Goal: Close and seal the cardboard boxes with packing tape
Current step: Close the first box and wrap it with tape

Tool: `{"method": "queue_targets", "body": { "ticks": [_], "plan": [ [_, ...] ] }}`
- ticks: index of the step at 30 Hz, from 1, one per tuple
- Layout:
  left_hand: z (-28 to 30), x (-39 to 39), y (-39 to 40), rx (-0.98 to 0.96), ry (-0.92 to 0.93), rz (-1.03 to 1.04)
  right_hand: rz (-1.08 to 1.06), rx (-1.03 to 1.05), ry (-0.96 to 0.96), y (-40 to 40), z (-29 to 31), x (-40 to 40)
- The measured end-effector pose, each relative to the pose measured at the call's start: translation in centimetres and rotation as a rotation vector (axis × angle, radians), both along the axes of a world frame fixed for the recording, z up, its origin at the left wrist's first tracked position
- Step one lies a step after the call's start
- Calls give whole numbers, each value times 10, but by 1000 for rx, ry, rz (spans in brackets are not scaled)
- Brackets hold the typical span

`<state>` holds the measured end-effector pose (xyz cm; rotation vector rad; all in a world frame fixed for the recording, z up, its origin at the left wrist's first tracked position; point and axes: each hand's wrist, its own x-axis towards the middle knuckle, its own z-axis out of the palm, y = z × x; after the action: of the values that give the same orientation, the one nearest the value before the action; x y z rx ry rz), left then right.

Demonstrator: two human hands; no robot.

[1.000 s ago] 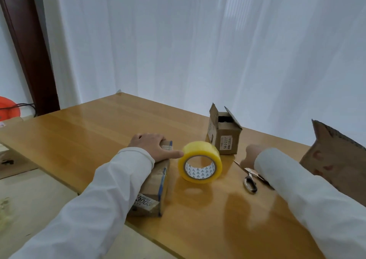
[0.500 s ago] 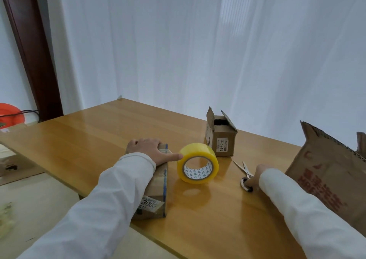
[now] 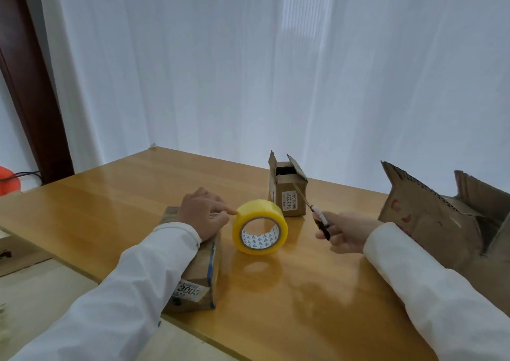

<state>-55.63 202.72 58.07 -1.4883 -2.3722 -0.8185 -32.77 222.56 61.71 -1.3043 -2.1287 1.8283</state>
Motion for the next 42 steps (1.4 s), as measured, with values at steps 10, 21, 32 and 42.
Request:
{"method": "queue_targets", "body": {
  "ticks": [10,21,32,42],
  "plan": [
    [-6,-9,0,-18,-316,55,659,-226,-180,-83,-17,-28],
    [3,-4,1,31,-395,10,443,-309,13,-120,-44,-64],
    [3,-8,-2,-99,-98,456,249,-299,52,-125,-54,-62],
    [3,-6,1,-304,-148,429,274,-373,122,-118,-32,-56]
  ]
}}
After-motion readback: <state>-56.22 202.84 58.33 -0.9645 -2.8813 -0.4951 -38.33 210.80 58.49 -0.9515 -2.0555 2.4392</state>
